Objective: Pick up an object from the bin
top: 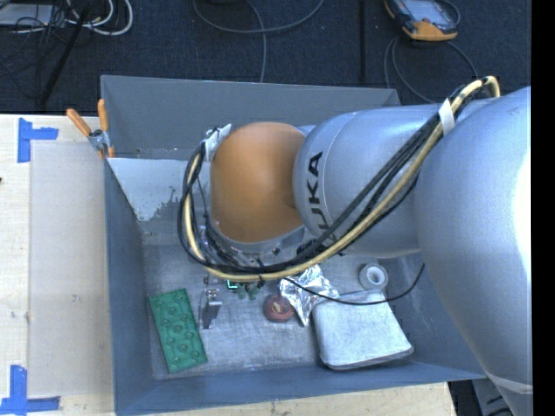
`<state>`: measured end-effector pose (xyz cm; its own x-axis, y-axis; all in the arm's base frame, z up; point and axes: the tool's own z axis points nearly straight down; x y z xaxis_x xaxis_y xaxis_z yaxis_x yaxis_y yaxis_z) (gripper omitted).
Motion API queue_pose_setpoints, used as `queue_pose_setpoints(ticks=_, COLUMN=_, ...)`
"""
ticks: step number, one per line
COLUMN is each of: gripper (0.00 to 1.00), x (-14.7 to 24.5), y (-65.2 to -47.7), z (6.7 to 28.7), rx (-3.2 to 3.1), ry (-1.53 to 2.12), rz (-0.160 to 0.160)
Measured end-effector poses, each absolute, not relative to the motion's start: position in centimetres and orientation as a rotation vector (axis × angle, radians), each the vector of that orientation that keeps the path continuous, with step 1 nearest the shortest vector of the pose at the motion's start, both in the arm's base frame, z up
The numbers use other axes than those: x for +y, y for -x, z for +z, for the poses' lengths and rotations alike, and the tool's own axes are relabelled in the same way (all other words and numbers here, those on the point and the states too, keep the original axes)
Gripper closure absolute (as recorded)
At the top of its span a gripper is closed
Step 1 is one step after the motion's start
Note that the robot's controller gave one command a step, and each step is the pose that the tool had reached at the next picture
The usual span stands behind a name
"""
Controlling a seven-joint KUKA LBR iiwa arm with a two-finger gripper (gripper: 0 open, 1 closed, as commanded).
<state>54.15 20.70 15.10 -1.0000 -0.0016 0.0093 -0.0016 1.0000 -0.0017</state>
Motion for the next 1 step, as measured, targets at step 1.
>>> queue_pose_setpoints(ticks=1, gripper=0.00, x=23.72, y=-50.29, z=7.64, rx=-3.021, ry=-0.891, rz=0.002)
